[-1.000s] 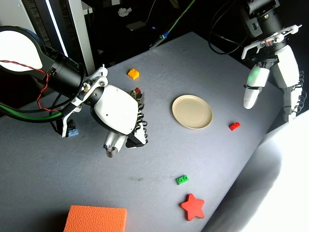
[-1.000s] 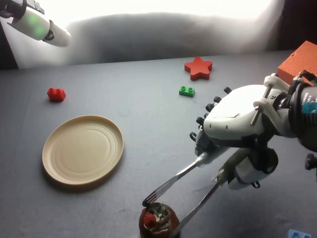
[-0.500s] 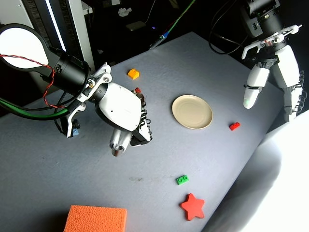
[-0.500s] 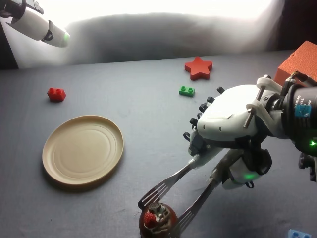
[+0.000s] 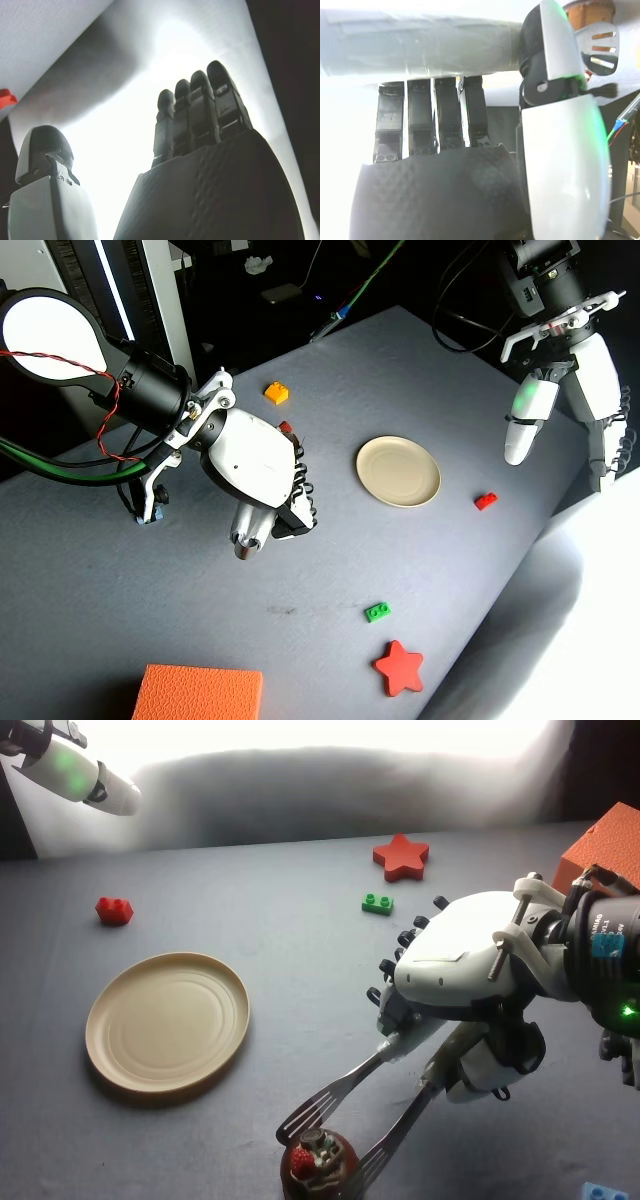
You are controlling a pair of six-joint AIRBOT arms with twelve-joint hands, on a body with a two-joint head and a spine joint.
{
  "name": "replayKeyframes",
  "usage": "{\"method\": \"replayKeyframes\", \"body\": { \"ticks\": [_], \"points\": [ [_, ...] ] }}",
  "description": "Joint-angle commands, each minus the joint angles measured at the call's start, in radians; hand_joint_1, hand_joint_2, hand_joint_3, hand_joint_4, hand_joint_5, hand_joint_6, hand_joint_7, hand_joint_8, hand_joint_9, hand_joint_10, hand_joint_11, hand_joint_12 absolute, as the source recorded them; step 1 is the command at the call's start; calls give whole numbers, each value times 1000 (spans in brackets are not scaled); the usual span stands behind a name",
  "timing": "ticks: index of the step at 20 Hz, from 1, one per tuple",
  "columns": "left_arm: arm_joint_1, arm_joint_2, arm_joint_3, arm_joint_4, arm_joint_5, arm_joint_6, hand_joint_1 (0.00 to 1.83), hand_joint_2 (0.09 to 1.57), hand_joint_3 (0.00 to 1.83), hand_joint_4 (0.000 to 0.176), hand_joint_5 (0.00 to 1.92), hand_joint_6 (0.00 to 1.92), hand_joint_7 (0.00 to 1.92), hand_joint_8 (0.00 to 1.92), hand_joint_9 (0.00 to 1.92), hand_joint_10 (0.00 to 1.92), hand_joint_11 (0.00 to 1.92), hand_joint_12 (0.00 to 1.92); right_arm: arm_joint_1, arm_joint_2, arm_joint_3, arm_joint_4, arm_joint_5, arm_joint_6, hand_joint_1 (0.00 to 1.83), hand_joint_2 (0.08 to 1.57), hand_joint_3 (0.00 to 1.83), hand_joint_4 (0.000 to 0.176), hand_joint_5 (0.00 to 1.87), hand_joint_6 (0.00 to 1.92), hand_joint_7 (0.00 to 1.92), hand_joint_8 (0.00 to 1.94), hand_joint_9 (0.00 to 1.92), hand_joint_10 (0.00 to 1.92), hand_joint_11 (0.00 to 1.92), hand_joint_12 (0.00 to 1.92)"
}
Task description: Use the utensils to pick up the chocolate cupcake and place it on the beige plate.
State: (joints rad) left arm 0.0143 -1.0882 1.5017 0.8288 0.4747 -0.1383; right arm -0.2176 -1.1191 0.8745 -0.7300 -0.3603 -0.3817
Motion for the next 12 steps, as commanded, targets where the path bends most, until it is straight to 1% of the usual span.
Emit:
{"method": "replayKeyframes", "body": {
  "ticks": [1,4,7,10,12],
  "points": [
    [-10,10,4,38,-50,0,517,983,0,0,218,2,180,2,150,1,0,351,4,3,-2,-23,67,2,941,1098,0,0,694,79,611,602,430,1129,305,1600],
    [-10,10,3,38,-50,0,507,990,1,0,199,3,165,4,140,3,0,309,4,2,-2,-23,67,1,935,1093,2,0,701,77,637,574,462,1106,337,1573],
    [-10,10,3,38,-50,0,520,982,0,0,213,3,175,2,157,5,0,371,4,2,-2,-23,67,0,936,1110,2,0,692,72,628,593,440,1127,308,1594],
    [-11,10,2,38,-50,0,508,986,1,0,217,2,176,1,156,2,0,374,4,3,-2,-23,67,0,963,1088,0,0,699,71,629,588,460,1108,351,1559],
    [-11,10,2,38,-50,0,503,981,0,0,222,2,173,0,159,2,0,401,4,3,-2,-23,67,0,948,1098,2,0,695,67,610,587,424,1134,300,1601]
  ]
}}
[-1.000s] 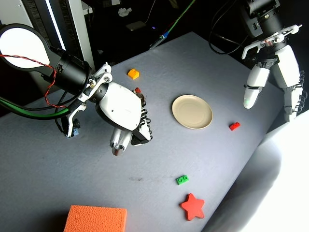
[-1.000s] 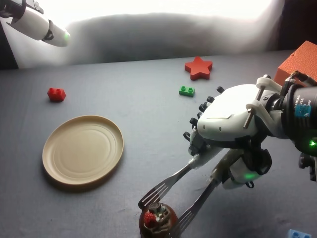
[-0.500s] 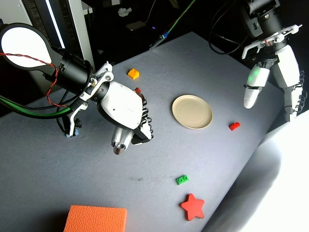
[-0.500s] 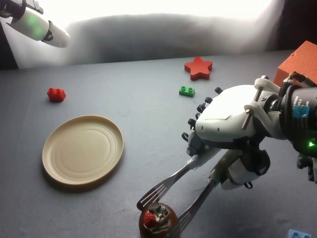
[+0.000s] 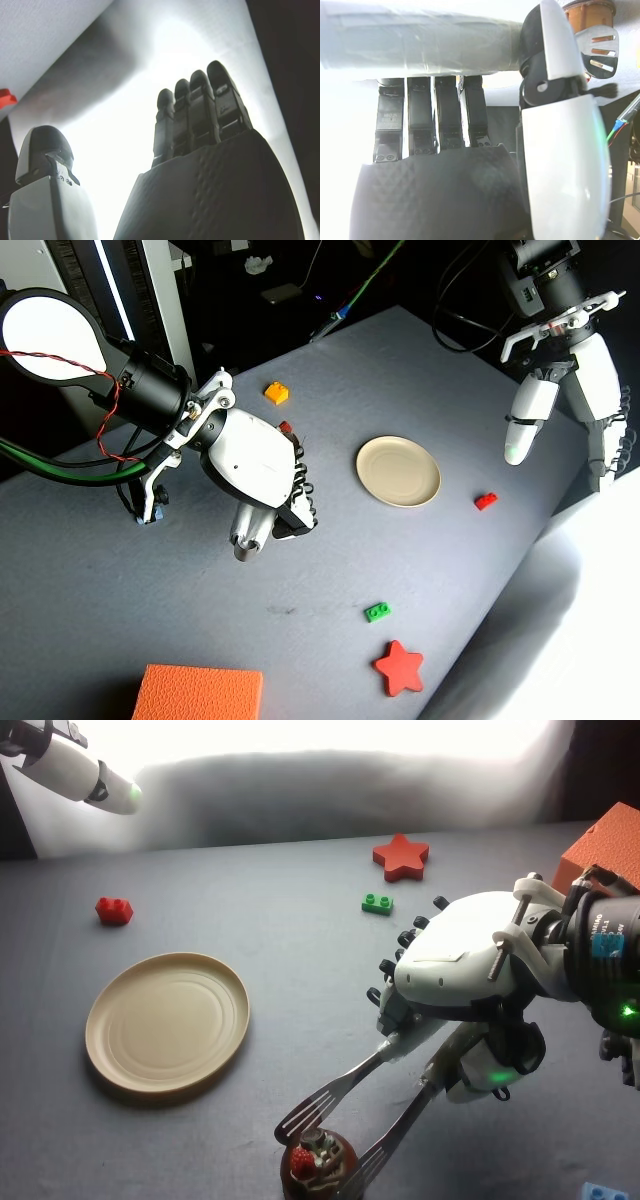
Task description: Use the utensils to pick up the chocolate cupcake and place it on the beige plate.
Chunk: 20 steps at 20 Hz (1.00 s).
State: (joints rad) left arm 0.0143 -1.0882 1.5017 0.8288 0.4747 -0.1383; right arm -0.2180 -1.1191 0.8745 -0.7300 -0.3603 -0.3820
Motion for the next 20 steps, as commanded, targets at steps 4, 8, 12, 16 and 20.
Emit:
{"method": "replayKeyframes", "body": {
  "ticks": [4,8,12,16,20],
  "points": [
    [-11,10,2,38,-50,0,475,986,1,0,220,0,170,1,159,1,0,423,6,3,-2,-23,67,0,944,1098,0,0,695,65,605,597,428,1126,314,1586],
    [-11,10,2,38,-50,0,498,984,1,0,214,0,155,0,147,0,0,405,6,3,-2,-23,67,0,969,1113,2,0,710,69,616,611,447,1144,355,1596],
    [-11,10,3,38,-50,0,510,976,0,0,252,9,180,4,168,5,0,465,7,2,-2,-23,67,0,1155,1209,5,0,701,1055,833,1169,562,1143,422,1604],
    [-11,11,2,38,-50,0,504,985,0,0,255,3,184,1,167,1,0,445,7,3,-2,-23,67,0,1166,1224,0,0,772,1216,790,1388,603,1218,470,1663],
    [-11,11,2,38,-50,0,492,991,2,0,253,1,176,2,162,1,0,455,7,3,-2,-23,67,0,1189,1203,0,0,793,1180,851,1321,711,1308,588,1661]
  ]
}}
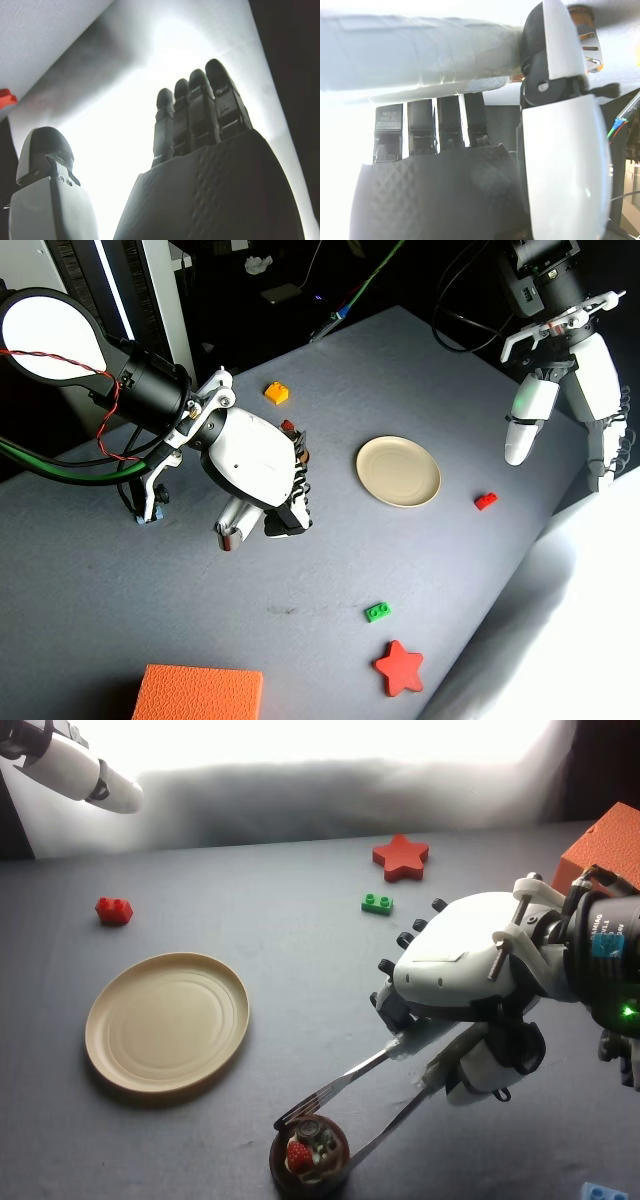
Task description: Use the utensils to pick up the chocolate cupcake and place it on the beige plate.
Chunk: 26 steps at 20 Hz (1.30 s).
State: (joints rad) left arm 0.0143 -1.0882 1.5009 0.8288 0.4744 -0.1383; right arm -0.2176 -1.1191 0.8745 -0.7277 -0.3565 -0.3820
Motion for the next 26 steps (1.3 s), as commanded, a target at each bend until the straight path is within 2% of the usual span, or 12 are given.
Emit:
{"method": "replayKeyframes", "body": {
  "ticks": [1,3,8,10,12,14,20,21,23,26],
  "points": [
    [-11,11,2,38,-50,0,473,990,1,0,248,0,173,1,162,2,0,455,7,3,-2,-25,63,0,1199,1179,0,0,831,1126,903,1250,789,1233,673,1579],
    [-11,11,2,38,-50,0,478,991,2,0,250,1,174,1,165,3,0,452,6,3,-2,-25,63,6,1203,1171,0,0,840,1110,923,1225,821,1205,678,1573],
    [-11,10,4,38,-50,0,446,990,1,0,258,4,184,4,168,6,0,459,32,3,1,-25,41,130,1207,1163,0,0,876,1055,926,1227,839,1232,716,1584],
    [-11,9,5,38,-50,0,470,985,0,0,261,4,187,4,164,3,0,453,54,3,3,-25,20,171,1190,1187,4,0,807,1165,893,1266,810,1227,679,1590],
    [-11,9,5,38,-50,0,482,984,0,0,278,6,213,7,184,7,0,509,74,0,10,-25,14,196,1196,1182,0,0,819,1147,908,1244,821,1218,704,1571],
    [-11,9,5,38,-50,0,484,990,1,0,279,2,206,1,172,0,0,462,91,-14,24,-25,-2,218,1188,1194,1,0,787,1197,890,1270,806,1231,684,1602],
    [-11,8,6,38,-50,0,483,987,0,0,281,4,231,7,193,6,0,480,140,-48,68,-26,-24,292,1200,1178,0,0,843,1096,898,1274,784,1229,641,1597],
    [-11,8,6,38,-50,0,492,987,0,0,286,4,237,6,195,5,0,462,148,-57,75,-26,-26,308,1195,1188,3,0,809,1141,888,1294,782,1227,636,1587],
    [-11,9,6,38,-50,0,498,981,0,0,281,1,236,2,195,3,0,473,162,-89,104,-27,-36,337,1202,1175,0,0,843,1099,910,1256,791,1214,652,1582],
    [-11,8,8,38,-50,0,470,988,1,0,250,0,228,2,184,2,0,465,165,-148,171,-28,-43,386,1195,1192,0,0,817,1125,872,1328,744,1275,624,1620]
  ]
}}
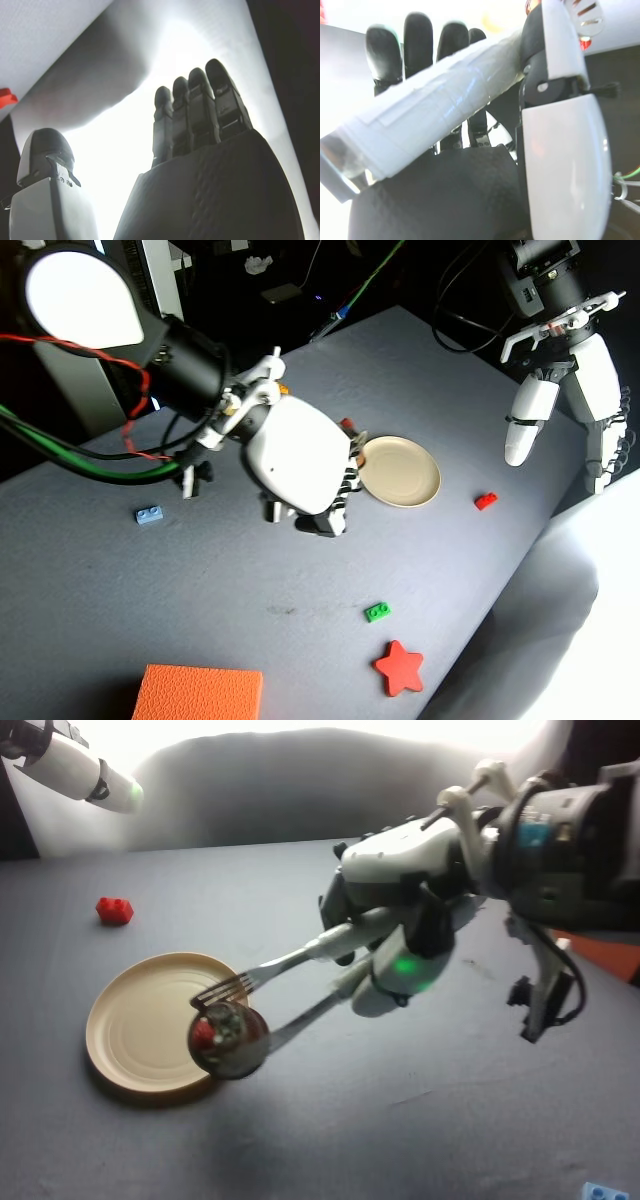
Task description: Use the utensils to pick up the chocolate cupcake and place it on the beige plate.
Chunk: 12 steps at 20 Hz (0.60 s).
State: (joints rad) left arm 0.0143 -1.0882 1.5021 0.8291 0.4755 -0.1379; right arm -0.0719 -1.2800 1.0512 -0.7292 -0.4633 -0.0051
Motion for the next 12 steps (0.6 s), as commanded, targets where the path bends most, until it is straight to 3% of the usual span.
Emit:
{"method": "replayKeyframes", "body": {
  "ticks": [1,12],
  "points": [
    [-11,8,7,38,-51,0,468,988,0,0,248,0,231,3,187,3,0,469,21,-11,22,-26,64,23,1199,1186,0,0,824,1118,887,1302,746,1273,623,1636],
    [-11,4,10,37,-51,0,504,980,0,0,252,2,221,3,177,2,0,445,34,-222,268,-23,110,133,1189,1183,1,0,836,1148,874,1273,728,1293,607,1696]
  ]
}}
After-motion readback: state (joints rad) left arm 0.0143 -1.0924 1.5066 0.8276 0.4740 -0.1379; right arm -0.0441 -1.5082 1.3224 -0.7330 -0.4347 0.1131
